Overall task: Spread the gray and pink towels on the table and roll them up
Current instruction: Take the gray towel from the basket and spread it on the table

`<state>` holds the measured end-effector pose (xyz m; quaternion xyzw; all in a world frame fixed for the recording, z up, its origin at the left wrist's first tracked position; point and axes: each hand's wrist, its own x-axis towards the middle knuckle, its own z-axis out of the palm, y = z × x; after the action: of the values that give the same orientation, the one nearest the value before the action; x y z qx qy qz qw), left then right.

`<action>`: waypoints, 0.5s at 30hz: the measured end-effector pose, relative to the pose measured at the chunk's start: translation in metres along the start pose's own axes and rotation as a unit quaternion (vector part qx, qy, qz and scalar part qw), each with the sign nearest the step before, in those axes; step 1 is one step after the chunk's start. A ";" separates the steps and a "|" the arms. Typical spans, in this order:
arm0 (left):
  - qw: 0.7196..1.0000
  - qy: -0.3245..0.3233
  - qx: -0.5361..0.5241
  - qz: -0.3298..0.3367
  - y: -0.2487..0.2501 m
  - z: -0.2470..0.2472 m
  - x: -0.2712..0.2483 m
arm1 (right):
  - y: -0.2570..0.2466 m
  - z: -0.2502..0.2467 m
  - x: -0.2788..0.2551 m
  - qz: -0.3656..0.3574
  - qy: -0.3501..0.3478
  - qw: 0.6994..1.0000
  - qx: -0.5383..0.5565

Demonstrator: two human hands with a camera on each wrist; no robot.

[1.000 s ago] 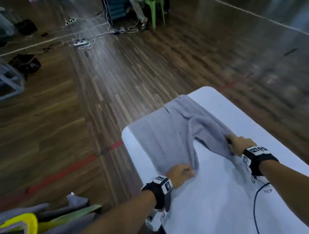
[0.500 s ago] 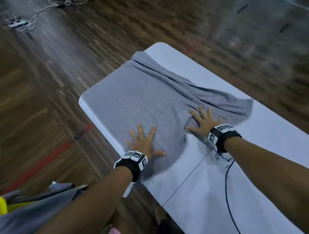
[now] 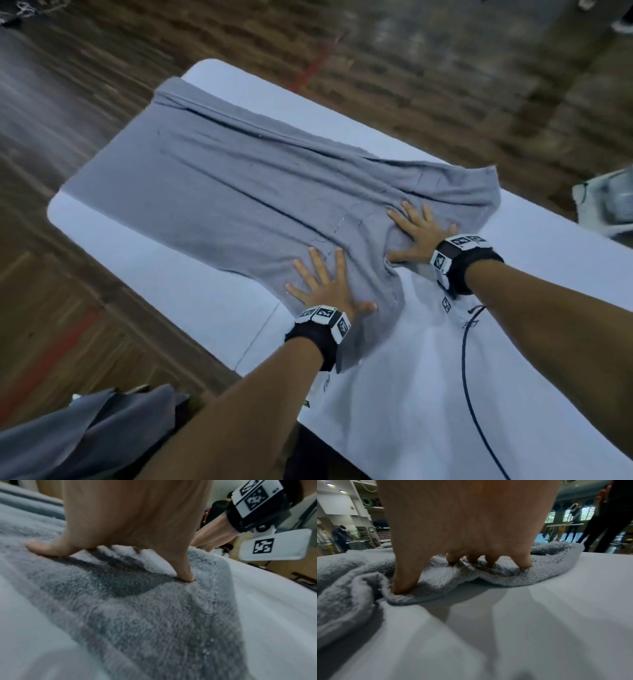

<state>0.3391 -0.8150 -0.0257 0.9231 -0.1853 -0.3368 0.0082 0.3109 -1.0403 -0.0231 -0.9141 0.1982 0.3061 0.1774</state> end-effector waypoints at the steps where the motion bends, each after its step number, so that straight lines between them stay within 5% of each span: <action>1: 1.000 -0.007 -0.004 0.004 0.023 0.016 -0.011 | 0.021 0.008 -0.014 0.006 0.000 1.000 0.002; 10: 0.994 -0.080 -0.046 0.053 0.176 0.114 -0.130 | 0.191 0.078 -0.156 0.084 -0.006 0.996 0.041; 12: 0.995 -0.054 -0.057 0.066 0.204 0.137 -0.154 | 0.219 0.089 -0.186 0.104 -0.002 0.993 0.057; 15: 0.988 -0.095 0.022 0.119 0.229 0.151 -0.178 | 0.255 0.102 -0.223 0.140 -0.019 0.988 0.061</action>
<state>0.0424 -0.9497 0.0000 0.8584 -0.3009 -0.4153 0.0101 -0.0228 -1.1573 -0.0113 -0.8590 0.3393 0.3323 0.1915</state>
